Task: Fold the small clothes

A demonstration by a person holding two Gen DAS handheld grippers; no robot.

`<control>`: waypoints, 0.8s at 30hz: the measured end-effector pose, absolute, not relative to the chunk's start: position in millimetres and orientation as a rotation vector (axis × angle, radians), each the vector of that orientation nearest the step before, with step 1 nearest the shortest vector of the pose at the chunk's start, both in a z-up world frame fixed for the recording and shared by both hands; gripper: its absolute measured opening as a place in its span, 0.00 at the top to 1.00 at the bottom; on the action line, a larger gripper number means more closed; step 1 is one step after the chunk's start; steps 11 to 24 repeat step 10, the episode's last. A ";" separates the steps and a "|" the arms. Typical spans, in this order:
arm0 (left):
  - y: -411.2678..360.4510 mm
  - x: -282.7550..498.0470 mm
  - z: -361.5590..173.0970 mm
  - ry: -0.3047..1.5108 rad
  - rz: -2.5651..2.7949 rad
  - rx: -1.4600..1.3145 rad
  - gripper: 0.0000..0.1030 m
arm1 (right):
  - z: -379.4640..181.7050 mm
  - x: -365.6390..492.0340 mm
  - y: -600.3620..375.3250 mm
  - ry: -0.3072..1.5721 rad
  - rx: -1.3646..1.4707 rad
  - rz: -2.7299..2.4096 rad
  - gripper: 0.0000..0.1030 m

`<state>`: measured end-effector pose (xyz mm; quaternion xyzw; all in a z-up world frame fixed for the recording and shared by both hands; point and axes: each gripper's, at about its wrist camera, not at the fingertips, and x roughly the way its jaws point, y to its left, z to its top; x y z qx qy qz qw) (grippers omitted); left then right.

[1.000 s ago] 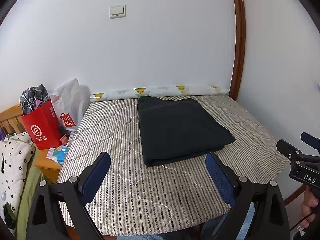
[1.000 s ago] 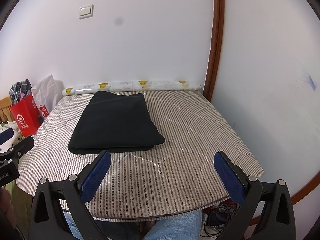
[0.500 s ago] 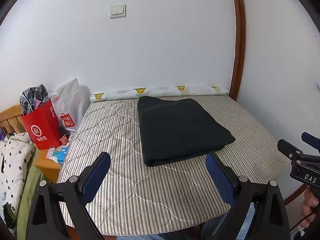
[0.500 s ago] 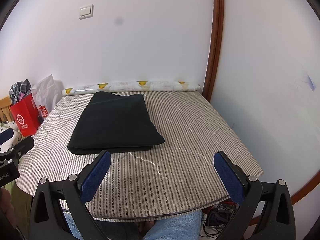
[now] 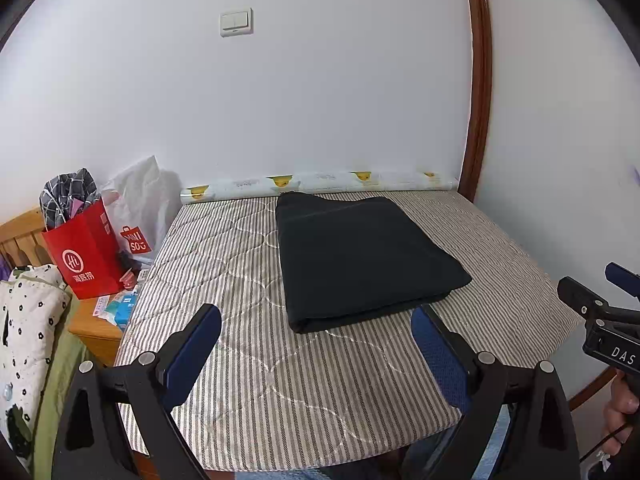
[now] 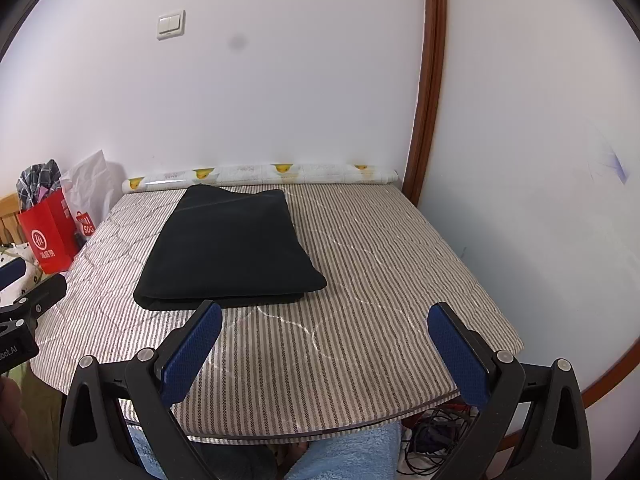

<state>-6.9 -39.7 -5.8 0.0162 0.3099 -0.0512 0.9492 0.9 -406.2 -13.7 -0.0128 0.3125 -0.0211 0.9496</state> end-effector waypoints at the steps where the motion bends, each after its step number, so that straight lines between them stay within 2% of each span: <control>1: -40.0 -7.0 -5.9 0.631 -0.105 0.033 0.07 | -13.7 0.9 -405.5 0.635 -0.026 -0.044 0.02; 24: -32.6 -2.8 -8.1 0.631 -0.110 0.029 0.07 | -13.4 1.2 -400.4 0.631 -0.027 -0.050 0.02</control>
